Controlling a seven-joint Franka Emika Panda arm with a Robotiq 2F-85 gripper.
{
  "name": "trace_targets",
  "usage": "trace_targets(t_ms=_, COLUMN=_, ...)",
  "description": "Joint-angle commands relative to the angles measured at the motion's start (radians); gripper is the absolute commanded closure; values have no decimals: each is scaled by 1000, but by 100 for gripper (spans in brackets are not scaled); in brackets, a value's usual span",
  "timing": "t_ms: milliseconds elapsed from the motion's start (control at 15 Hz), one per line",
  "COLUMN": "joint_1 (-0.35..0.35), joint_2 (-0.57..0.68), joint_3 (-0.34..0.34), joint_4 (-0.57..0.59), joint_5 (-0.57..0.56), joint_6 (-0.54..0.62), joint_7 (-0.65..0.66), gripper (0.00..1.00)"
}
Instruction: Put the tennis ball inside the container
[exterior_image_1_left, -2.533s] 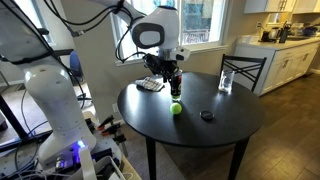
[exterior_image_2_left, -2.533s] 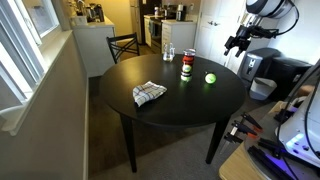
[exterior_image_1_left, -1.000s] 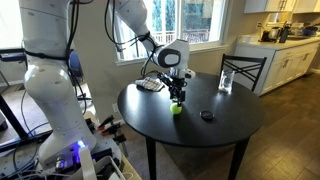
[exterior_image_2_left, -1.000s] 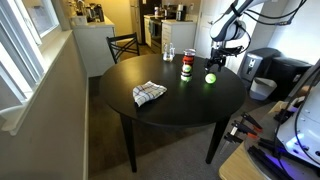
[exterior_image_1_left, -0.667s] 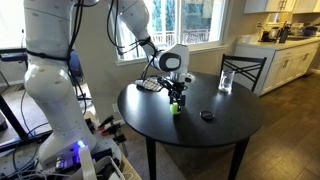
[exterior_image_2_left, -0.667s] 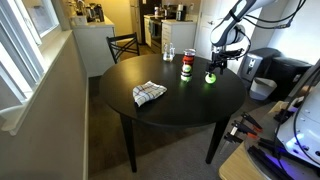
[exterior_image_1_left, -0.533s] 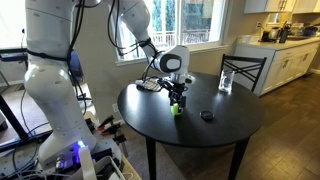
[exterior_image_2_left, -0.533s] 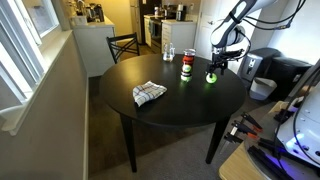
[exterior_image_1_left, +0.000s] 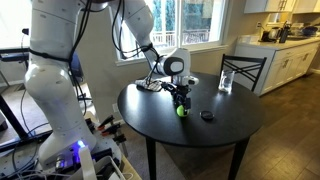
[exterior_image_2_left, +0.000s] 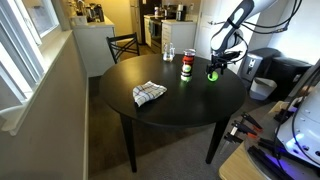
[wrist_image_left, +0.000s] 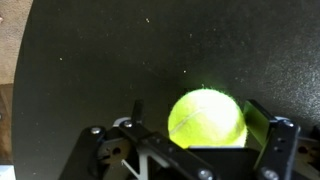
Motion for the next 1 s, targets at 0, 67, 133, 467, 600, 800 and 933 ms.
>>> trace_targets(t_ms=0, joint_1=11, joint_2=32, joint_3=-17, joint_4=33, joint_5=-29, joint_6=23, joint_7=35, gripper=0)
trace_targets(t_ms=67, joint_1=7, joint_2=36, joint_3=-15, joint_4=42, joint_5=-22, joint_6=23, joint_7=29, gripper=0)
trace_targets(t_ms=133, joint_1=6, joint_2=40, joint_3=-17, joint_4=49, joint_5=-21, joint_6=24, joint_7=28, gripper=0)
trace_targets(t_ms=467, joint_1=4, joint_2=46, joint_3=-19, joint_4=66, joint_5=-16, joint_6=30, joint_7=27, gripper=0)
trace_targets(t_ms=600, joint_1=5, joint_2=47, joint_3=-19, joint_4=68, joint_5=-16, joint_6=30, joint_7=26, gripper=0)
trace_targets(t_ms=800, joint_1=5, joint_2=51, joint_3=-18, joint_4=68, joint_5=-17, joint_6=24, joint_7=23, gripper=0)
trace_targets(t_ms=933, joint_1=5, joint_2=55, joint_3=-17, joint_4=69, joint_5=-17, joint_6=19, joint_7=20, gripper=0)
